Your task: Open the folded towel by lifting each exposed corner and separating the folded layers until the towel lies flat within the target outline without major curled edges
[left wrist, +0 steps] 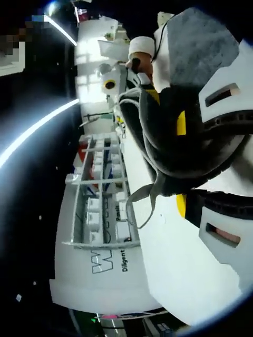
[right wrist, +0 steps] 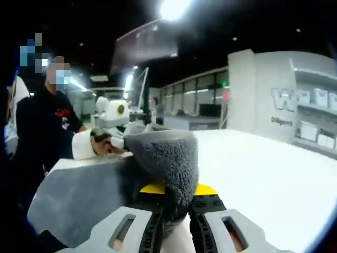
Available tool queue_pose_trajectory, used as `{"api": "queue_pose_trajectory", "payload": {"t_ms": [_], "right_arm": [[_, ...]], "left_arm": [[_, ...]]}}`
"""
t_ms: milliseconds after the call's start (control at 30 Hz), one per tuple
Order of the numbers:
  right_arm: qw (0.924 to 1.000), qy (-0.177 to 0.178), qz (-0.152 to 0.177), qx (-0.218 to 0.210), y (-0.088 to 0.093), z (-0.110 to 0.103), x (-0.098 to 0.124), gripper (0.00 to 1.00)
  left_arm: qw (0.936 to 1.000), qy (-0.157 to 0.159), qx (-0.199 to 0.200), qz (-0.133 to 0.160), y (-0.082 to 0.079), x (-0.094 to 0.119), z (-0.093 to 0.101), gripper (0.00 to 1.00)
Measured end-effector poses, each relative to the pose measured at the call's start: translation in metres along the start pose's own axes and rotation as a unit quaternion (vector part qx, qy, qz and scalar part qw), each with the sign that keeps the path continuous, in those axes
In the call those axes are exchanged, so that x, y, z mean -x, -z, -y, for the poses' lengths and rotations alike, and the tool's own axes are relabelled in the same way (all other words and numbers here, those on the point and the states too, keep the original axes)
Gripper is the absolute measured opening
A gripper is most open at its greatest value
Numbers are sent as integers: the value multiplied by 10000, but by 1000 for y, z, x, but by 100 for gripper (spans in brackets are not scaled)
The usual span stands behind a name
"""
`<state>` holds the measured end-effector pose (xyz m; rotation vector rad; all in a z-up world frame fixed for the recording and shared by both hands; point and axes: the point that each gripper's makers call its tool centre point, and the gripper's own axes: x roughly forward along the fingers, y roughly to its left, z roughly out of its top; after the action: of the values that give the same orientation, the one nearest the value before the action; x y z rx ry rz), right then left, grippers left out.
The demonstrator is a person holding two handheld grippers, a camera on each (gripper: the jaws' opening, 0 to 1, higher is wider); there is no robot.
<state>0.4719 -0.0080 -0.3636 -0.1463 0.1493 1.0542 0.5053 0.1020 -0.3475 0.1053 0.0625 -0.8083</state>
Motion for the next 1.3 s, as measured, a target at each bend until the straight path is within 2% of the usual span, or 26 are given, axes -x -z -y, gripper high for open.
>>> {"api": "queue_pose_trajectory", "payload": {"t_ms": [100,567,767,1000,1300], "right_arm": [[9993,172,-142,305,6,7,-2,9],[9929,602,-276,984,10,23,-8,19],[9910,754,-285,1069,10,30,-9,25],[9916,836,-274,952,12,37,-10,28],[9882,1093,-198,1056,9,48,-5,30]], "left_arm": [[9999,-102,-86,-63,3,0,-3,32],[9985,-284,-303,-356,17,-4,-9,31],[9975,-333,-444,-437,20,-4,-9,31],[9959,-396,-635,-514,23,-4,-8,32],[9949,-514,-749,-429,18,-1,-12,35]]}}
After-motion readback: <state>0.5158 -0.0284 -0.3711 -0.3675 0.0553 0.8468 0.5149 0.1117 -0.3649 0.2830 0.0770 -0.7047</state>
